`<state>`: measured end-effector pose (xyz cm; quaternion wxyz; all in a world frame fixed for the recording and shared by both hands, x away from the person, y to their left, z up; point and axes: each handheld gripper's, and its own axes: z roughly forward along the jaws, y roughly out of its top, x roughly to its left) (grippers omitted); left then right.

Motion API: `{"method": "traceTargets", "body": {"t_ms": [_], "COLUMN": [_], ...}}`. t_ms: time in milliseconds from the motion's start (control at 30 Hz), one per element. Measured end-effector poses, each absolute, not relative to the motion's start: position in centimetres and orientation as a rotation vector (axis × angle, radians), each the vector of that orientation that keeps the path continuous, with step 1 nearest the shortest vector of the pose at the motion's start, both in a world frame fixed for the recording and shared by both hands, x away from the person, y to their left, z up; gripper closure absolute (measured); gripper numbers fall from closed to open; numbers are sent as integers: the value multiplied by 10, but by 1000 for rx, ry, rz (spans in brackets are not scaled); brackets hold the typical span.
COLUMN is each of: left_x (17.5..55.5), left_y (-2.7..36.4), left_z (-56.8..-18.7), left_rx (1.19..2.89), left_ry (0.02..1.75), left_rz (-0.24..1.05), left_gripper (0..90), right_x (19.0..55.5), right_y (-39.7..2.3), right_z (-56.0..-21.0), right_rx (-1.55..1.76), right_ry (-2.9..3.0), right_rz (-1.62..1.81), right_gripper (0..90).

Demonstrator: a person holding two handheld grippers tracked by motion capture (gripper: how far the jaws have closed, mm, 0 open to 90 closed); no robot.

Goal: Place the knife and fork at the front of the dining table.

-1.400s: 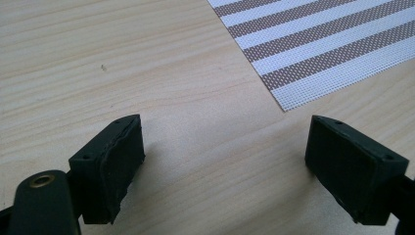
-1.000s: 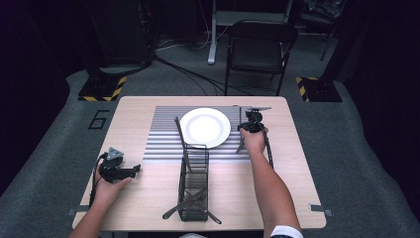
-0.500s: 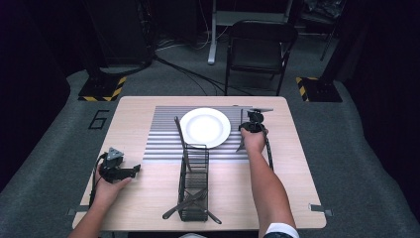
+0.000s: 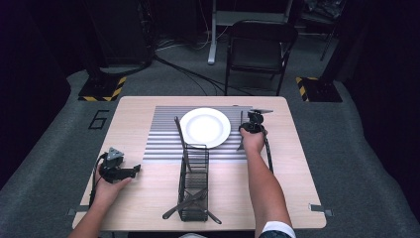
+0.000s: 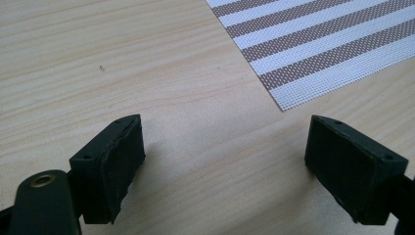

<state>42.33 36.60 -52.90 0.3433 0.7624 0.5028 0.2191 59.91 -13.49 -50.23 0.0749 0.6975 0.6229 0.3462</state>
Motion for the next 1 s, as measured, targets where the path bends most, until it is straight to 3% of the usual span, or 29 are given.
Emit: {"method": "traceTargets", "body": {"t_ms": [1000], "left_x": [423], "left_y": [366], "left_z": [-529], "left_rx": [1981], "left_ry": [1306], "left_rz": [569], "left_gripper": [147], "right_x": [599], "right_y": [-137], "right_z": [-502], "right_rx": [2068], "right_ry": [1864], "right_rz": [1004], "right_gripper": [857]}}
